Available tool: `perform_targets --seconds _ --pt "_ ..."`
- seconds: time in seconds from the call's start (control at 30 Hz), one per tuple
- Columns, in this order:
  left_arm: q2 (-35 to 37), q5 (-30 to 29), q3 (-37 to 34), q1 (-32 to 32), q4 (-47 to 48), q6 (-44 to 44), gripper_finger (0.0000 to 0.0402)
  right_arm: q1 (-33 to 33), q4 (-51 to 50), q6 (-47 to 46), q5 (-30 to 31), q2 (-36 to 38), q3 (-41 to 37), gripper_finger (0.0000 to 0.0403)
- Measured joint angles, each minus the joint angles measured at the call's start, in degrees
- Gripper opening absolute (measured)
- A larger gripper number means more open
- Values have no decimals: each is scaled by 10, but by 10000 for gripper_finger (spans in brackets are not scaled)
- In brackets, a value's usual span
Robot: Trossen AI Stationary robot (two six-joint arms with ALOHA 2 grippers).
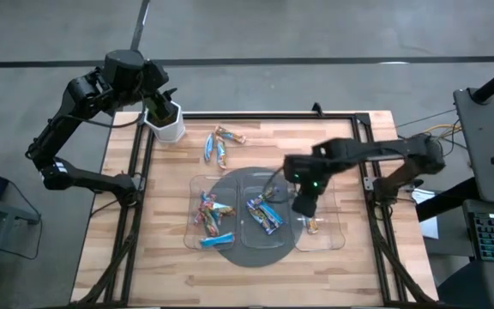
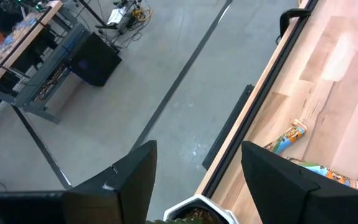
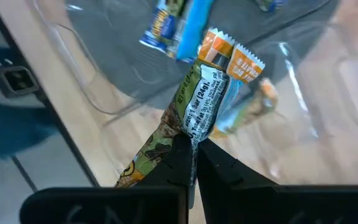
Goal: Pick and place Granola Bars by type
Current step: Put the yellow granola bar into the right transparent bin
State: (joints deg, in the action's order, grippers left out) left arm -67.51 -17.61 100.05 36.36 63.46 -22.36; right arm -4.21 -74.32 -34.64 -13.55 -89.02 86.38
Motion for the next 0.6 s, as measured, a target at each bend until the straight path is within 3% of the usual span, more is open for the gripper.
perform_targets --seconds 0.17,0.37,0.6 --pt "0 6 0 0 0 0 216 -31 70 -98 45 65 -136 8" --pt "-4 18 0 0 1 -8 216 -62 78 -181 43 125 -255 19" --pt "-19 37 0 0 3 7 216 -72 128 -229 31 166 -317 108"
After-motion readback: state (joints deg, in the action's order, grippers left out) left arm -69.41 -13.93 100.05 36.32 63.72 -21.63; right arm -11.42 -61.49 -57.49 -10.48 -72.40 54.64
